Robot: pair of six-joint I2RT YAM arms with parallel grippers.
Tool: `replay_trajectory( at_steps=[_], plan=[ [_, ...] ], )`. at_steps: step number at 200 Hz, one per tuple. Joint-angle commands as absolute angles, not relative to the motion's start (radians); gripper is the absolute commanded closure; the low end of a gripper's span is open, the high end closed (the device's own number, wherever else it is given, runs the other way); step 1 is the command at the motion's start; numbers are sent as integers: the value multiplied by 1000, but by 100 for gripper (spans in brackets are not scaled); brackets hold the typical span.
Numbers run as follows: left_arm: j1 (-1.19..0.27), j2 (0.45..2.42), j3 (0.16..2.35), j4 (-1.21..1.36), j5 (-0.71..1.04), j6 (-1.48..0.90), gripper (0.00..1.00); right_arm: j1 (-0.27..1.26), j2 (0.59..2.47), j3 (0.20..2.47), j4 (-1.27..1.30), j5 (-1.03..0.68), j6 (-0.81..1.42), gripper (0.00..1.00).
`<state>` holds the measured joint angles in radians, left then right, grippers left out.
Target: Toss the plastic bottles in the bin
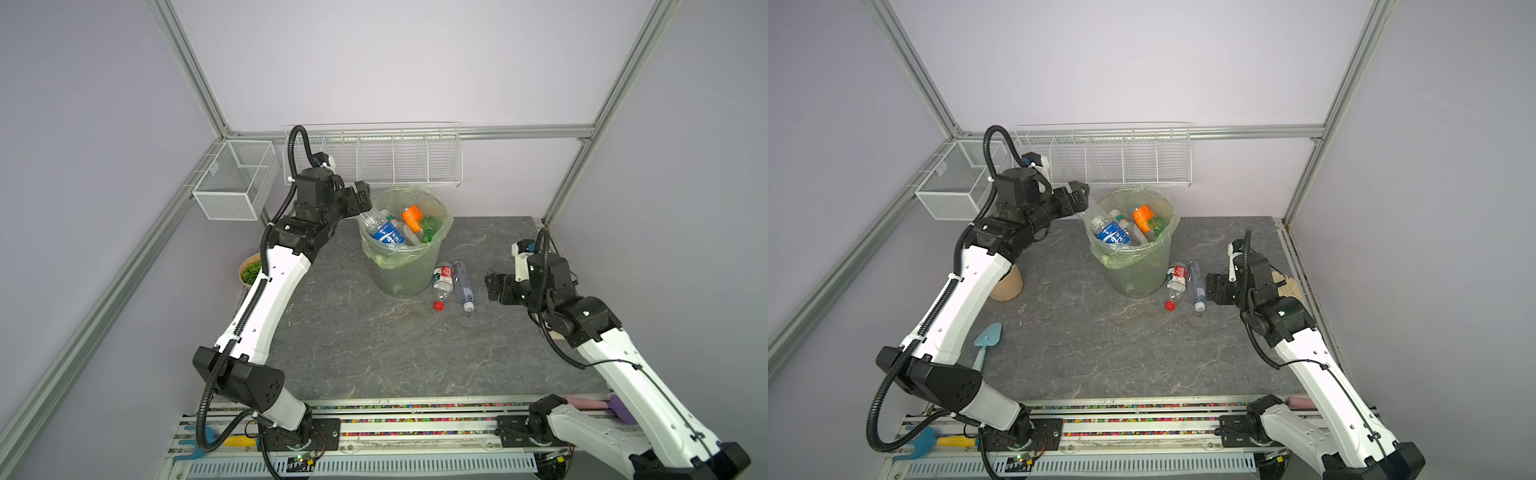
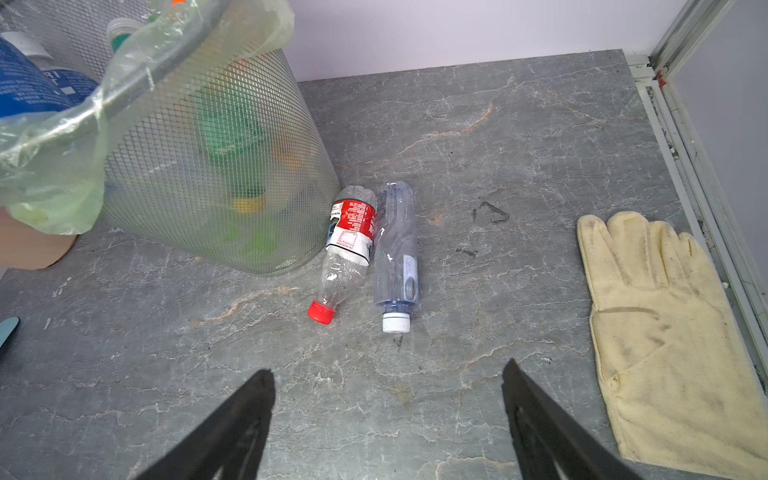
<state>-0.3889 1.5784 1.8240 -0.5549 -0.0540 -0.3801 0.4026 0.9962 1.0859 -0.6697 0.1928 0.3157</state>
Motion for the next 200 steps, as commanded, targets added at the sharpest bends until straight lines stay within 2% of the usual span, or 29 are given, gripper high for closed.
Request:
replay_trajectory(
  at_steps=[1, 102, 200],
  plan=[
    [-388, 1628, 1830, -544, 24, -427, 1, 397, 1001, 1096, -675, 182, 314, 12],
    [-423, 1916, 2141, -653, 178, -431, 0, 396, 1001, 1094, -678, 176, 316, 12],
    [-431, 2077, 2328, -759, 166, -386, 0, 391, 997, 1094, -677, 178, 310, 11]
  ],
)
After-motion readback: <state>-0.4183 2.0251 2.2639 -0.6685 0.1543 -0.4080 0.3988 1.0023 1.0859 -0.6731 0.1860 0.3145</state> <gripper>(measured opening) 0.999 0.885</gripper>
